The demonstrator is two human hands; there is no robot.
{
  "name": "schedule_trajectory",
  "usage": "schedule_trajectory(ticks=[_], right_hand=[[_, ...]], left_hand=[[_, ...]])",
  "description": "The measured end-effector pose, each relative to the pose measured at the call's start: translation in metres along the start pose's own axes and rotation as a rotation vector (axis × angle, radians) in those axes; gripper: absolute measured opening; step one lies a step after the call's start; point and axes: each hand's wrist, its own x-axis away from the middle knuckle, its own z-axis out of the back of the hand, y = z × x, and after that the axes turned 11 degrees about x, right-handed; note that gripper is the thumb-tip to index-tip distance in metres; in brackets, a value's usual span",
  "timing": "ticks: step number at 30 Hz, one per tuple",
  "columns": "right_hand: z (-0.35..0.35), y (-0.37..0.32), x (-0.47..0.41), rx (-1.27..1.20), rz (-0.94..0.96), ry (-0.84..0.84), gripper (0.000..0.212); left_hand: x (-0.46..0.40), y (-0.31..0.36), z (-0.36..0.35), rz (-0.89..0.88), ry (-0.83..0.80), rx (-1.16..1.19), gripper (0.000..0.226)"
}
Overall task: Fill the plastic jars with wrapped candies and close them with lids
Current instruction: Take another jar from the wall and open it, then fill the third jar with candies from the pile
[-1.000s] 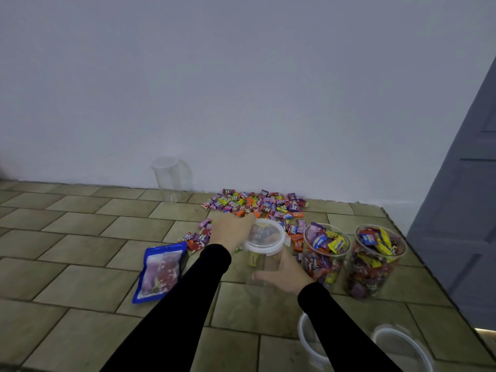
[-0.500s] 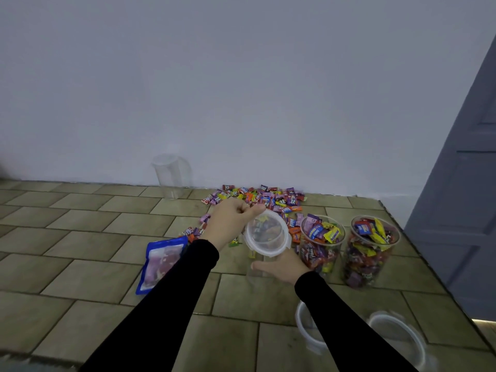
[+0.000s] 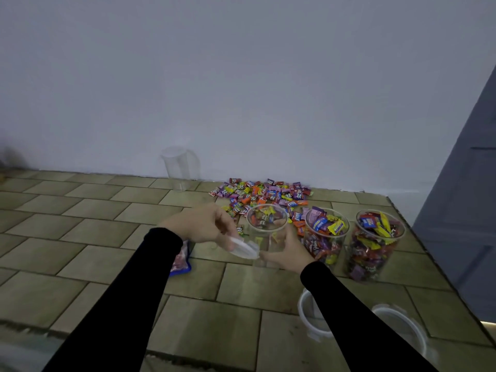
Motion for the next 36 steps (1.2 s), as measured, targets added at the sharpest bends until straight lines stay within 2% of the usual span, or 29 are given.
schedule_trajectory(ticks=[4,7,13,18,20,24,27,29,32,36], right_hand=[[0.001,-0.003,0.002,0.017,-0.028,-0.019,0.081],[-0.001,-0.004,0.003,0.025,-0.039,0.007,0.088],[-0.006,-0.009,0.009,0.022,-0.037,0.023,0.092],[-0.012,-0.008,0.011,0.026,-0.052,0.001,0.100],[-0.015,-0.008,0.011,0.007,-0.053,-0.007,0.101],[-0.017,-0.002,0.012,0.080,-0.050,-0.080,0.122],[-0.016,0.006,0.016,0.072,-0.070,-0.126,0.108],[-0.016,0.010,0.019,0.075,-0.105,-0.037,0.094],[-0.019,0.011,0.015,0.131,-0.131,0.129,0.068],[-0.026,0.009,0.002,0.167,-0.115,0.218,0.036]], left_hand=[[-0.004,-0.017,-0.022,0.190,0.012,-0.289,0.017],[-0.011,-0.035,-0.042,0.278,-0.009,-0.380,0.017],[-0.024,-0.062,-0.067,0.352,-0.081,-0.552,0.028],[-0.025,-0.060,-0.077,0.352,-0.169,-0.643,0.028],[-0.024,-0.061,-0.079,0.361,-0.206,-0.676,0.034],[-0.025,-0.069,-0.076,0.398,-0.258,-0.640,0.035],[-0.026,-0.065,-0.061,0.419,-0.271,-0.530,0.032],[-0.030,-0.062,-0.050,0.413,-0.224,-0.510,0.031],[-0.041,-0.062,-0.037,0.363,-0.046,-0.449,0.025],[-0.061,-0.067,-0.035,0.203,0.174,-0.393,0.019]])
